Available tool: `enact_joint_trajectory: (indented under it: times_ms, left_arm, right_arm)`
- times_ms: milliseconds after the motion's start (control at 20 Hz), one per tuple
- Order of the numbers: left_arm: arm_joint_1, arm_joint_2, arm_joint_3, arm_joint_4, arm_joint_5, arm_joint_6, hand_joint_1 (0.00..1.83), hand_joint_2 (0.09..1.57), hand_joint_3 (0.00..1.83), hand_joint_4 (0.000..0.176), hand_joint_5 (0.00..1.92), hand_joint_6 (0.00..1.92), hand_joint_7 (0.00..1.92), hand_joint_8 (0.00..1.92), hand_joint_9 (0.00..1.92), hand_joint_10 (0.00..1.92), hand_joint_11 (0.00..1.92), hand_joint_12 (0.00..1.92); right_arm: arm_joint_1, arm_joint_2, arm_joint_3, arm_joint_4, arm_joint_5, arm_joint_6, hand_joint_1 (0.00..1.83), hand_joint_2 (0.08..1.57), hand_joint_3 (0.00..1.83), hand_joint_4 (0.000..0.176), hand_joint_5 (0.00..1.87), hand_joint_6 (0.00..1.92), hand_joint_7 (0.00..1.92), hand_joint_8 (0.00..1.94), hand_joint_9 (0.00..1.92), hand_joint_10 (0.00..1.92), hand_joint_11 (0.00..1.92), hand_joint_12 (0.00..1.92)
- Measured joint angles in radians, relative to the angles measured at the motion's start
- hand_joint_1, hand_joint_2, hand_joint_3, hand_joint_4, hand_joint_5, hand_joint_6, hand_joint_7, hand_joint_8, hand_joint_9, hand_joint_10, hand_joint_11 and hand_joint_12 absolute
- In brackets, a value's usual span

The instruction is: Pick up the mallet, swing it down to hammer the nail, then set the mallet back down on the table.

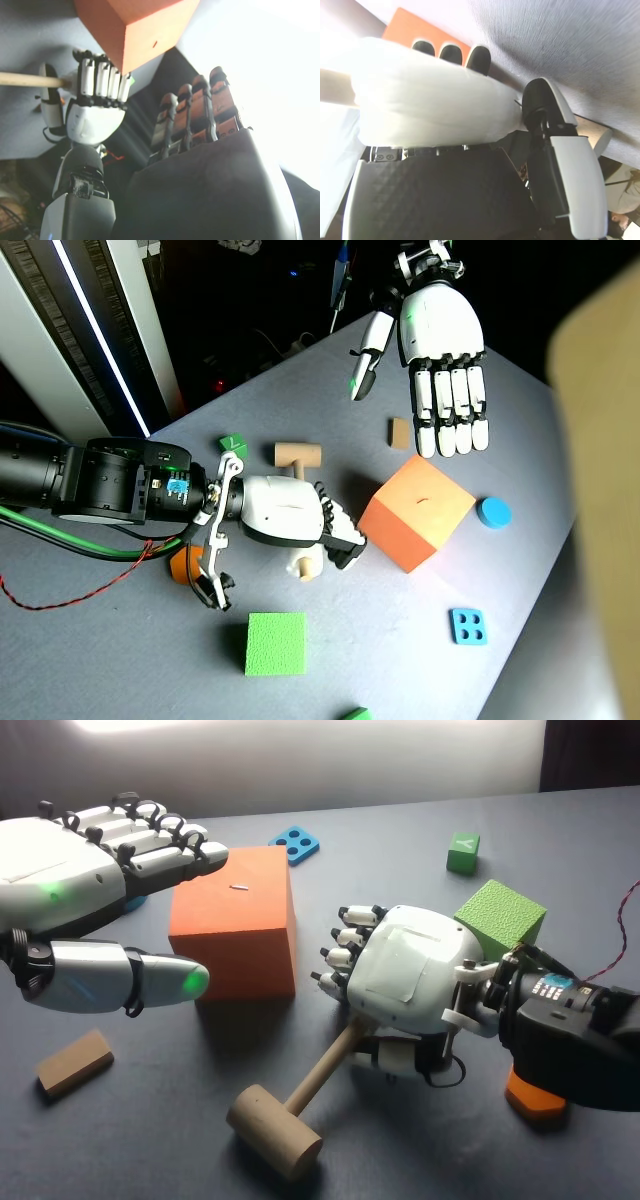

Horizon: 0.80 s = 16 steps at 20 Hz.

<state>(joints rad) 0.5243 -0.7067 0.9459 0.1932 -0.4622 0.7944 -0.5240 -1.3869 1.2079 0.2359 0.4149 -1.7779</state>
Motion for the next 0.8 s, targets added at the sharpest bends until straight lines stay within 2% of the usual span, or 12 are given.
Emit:
enact_joint_trajectory:
  times_ms: [50, 100, 150, 200, 250, 300, 400, 650, 700, 800]
  left_arm:
    - [0.0, 0.0, 0.0, 0.0, 0.0, 0.0, 0.0, 1.23, 0.0, 0.0, 0.04, 0.0, 0.03, 0.0, 0.01, 0.01, 0.0, 0.0]
    - [0.0, 0.0, -0.002, 0.0, 0.0, 0.0, 0.0, 1.24, 0.0, 0.0, 0.04, 0.0, 0.02, 0.0, 0.01, 0.0, 0.0, 0.0]
    - [0.0, 0.0, -0.007, 0.0, 0.001, 0.0, 0.0, 1.24, 0.0, 0.0, 0.04, 0.0, 0.03, 0.0, 0.01, 0.01, 0.0, 0.0]
    - [0.0, 0.001, -0.01, 0.0, 0.002, 0.0, 0.0, 1.24, 0.0, 0.0, 0.04, 0.0, 0.02, 0.0, 0.01, 0.0, 0.0, 0.0]
    - [0.0, 0.001, -0.011, 0.002, 0.003, 0.0, 0.0, 1.24, 0.0, 0.0, 0.03, 0.0, 0.02, 0.0, 0.0, 0.0, 0.0, 0.0]
    - [0.0, 0.001, -0.012, 0.002, 0.003, 0.0, 0.0, 1.24, 0.0, 0.0, 0.01, 0.0, 0.0, 0.0, 0.0, 0.0, 0.0, 0.0]
    - [0.0, 0.001, -0.012, 0.001, 0.006, 0.0, 0.0, 1.25, 0.0, 0.0, 0.01, 0.0, 0.0, 0.0, 0.0, 0.0, 0.0, 0.0]
    - [-0.003, 0.001, -0.012, 0.001, 0.012, 0.0, 0.0, 1.25, 0.0, 0.0, 0.01, 0.0, 0.0, 0.0, 0.0, 0.0, 0.0, 0.0]
    - [-0.003, 0.001, -0.012, 0.001, 0.013, 0.0, 0.0, 1.25, 0.0, 0.0, 0.0, 0.0, 0.0, 0.0, 0.0, 0.0, 0.0, 0.0]
    - [-0.003, 0.001, -0.012, 0.001, 0.014, -0.002, 0.0, 1.25, 0.0, 0.0, 0.0, 0.0, 0.0, 0.0, 0.0, 0.0, 0.0, 0.0]
  right_arm:
    - [0.0, 0.002, 0.0, 0.0, 0.002, 0.0, 0.26, 1.25, 0.0, 0.0, 0.61, 0.33, 0.53, 0.68, 0.45, 0.8, 0.22, 1.11]
    - [0.0, 0.008, 0.0, -0.002, 0.001, 0.008, 0.22, 1.23, 0.0, 0.0, 0.58, 0.15, 0.53, 0.45, 0.45, 0.57, 0.19, 0.97]
    - [0.0, 0.015, 0.0, -0.001, 0.001, 0.014, 0.2, 1.21, 0.0, 0.0, 0.55, 0.05, 0.55, 0.24, 0.45, 0.38, 0.13, 0.92]
    - [0.0, 0.026, 0.0, 0.0, 0.002, 0.03, 0.18, 1.18, 0.0, 0.0, 0.47, 0.01, 0.47, 0.07, 0.39, 0.17, 0.02, 0.85]
    - [0.0, 0.038, 0.0, 0.009, 0.002, 0.039, 0.17, 1.16, 0.0, 0.0, 0.42, 0.0, 0.41, 0.02, 0.35, 0.07, 0.0, 0.75]
    - [0.004, 0.05, 0.0, 0.038, -0.001, 0.039, 0.15, 1.14, 0.0, 0.0, 0.35, 0.0, 0.34, 0.01, 0.29, 0.02, 0.0, 0.62]
    - [0.013, 0.064, 0.0, 0.07, -0.016, 0.055, 0.19, 1.15, 0.0, 0.0, 0.29, 0.0, 0.28, 0.0, 0.23, 0.0, 0.0, 0.52]
    - [0.023, 0.093, -0.045, 0.086, -0.042, 0.079, 0.44, 1.25, 0.01, 0.0, 0.24, 0.0, 0.22, 0.0, 0.19, 0.0, 0.0, 0.41]
    - [0.024, 0.099, -0.054, 0.086, -0.049, 0.08, 0.45, 1.27, 0.02, 0.0, 0.2, 0.0, 0.17, 0.0, 0.15, 0.0, 0.0, 0.33]
    - [0.034, 0.102, -0.061, 0.11, -0.075, 0.08, 0.48, 1.27, 0.02, 0.0, 0.18, 0.0, 0.16, 0.0, 0.14, 0.0, 0.0, 0.31]
